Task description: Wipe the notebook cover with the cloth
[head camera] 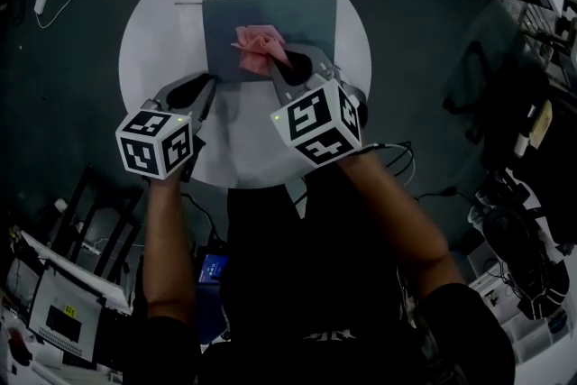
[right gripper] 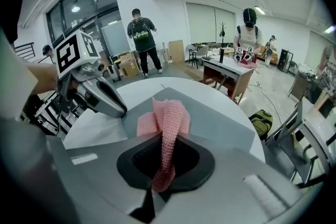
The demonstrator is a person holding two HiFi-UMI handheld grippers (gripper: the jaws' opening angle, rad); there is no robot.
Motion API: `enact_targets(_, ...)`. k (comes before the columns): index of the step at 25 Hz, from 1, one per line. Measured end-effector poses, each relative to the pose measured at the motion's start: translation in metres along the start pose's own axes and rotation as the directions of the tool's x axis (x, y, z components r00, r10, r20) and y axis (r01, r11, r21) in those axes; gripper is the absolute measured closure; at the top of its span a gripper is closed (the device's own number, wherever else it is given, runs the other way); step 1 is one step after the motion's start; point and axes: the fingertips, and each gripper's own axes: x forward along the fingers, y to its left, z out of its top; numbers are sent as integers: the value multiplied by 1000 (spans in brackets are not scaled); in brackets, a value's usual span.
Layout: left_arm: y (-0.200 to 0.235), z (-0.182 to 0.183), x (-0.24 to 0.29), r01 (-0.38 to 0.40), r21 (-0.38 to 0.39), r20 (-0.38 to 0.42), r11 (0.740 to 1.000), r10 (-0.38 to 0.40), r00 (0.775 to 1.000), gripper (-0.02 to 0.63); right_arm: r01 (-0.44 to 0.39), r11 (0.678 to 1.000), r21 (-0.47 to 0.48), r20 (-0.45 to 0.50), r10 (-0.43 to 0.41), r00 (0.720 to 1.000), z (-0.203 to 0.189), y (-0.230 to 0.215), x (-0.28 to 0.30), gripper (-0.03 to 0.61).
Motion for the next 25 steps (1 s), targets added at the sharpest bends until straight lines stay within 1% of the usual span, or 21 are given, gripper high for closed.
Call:
enact_targets(17, -2, 0, 0, -22, -2, -11, 1000, 22, 1000, 580, 107, 994, 35, -38, -105, 994, -51, -57, -51, 569)
enact_targets(23, -2, 0, -1, -16, -2, 0, 1000, 16, 1000, 581, 166, 983, 83, -91, -159, 983, -70, -76, -66, 569)
enact_targets(25, -2, 0, -1, -11, -2, 3, 1000, 11, 1000, 581, 179, 978, 108, -85, -170, 982, -69, -80, -74, 569)
